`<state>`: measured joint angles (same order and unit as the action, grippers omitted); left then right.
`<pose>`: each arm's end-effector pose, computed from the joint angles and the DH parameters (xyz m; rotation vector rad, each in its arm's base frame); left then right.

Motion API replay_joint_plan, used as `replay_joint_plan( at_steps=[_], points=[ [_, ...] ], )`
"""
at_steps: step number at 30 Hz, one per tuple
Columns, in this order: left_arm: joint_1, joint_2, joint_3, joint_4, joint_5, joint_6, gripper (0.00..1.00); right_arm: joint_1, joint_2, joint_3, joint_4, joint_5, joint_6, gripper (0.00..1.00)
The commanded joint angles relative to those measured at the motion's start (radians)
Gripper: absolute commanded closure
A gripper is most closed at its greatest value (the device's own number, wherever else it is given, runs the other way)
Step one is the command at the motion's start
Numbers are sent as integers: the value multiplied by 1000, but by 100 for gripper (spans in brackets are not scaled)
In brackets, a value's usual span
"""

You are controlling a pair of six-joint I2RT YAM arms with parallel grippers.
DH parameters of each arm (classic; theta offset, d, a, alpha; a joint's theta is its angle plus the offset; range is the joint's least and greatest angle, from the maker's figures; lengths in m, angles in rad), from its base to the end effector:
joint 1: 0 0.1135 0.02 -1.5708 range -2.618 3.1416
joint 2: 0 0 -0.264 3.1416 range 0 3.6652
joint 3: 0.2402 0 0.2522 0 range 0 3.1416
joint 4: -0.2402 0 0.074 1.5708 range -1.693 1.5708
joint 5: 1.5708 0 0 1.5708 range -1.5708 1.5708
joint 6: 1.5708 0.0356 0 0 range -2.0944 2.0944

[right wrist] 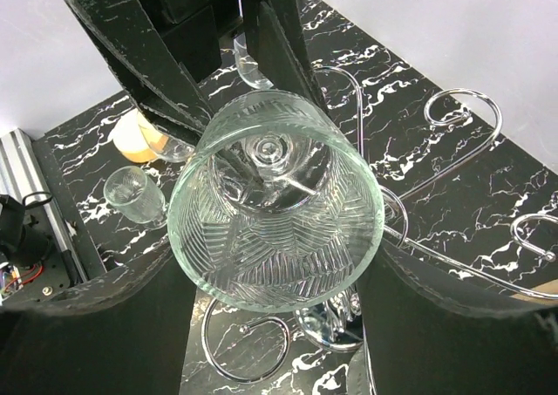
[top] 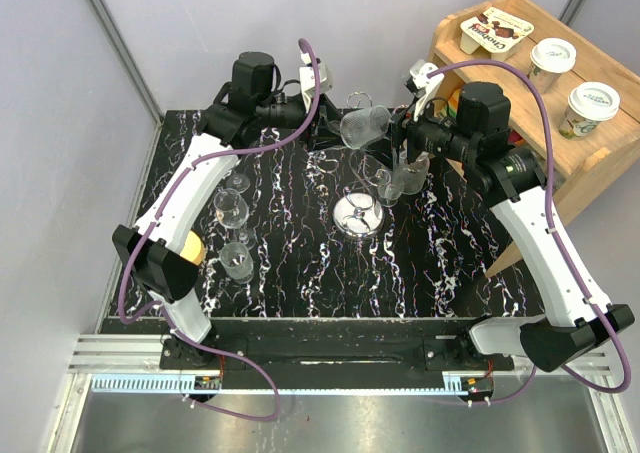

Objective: Place the wine glass upside down on the wine glass rack
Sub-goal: Turn the wine glass upside down at the wine rack.

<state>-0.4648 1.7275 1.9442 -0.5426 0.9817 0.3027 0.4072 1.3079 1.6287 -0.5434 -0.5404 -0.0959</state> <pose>0.3232 -0.1952 0.4555 1.2754 1.3690 -1.0322 0.2378 0.1225 0.4795 -0.8214 1.6198 0.7048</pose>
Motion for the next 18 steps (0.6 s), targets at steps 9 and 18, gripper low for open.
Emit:
replay_joint_plan(
  at_steps=[9,18],
  points=[
    [-5,-32,35,-3,-20,62,100,-8,-51,-32,56,148,-51,62],
    [-40,-25,64,-88,-101,171,100,-7,-70,-55,8,158,-97,42]
  ],
)
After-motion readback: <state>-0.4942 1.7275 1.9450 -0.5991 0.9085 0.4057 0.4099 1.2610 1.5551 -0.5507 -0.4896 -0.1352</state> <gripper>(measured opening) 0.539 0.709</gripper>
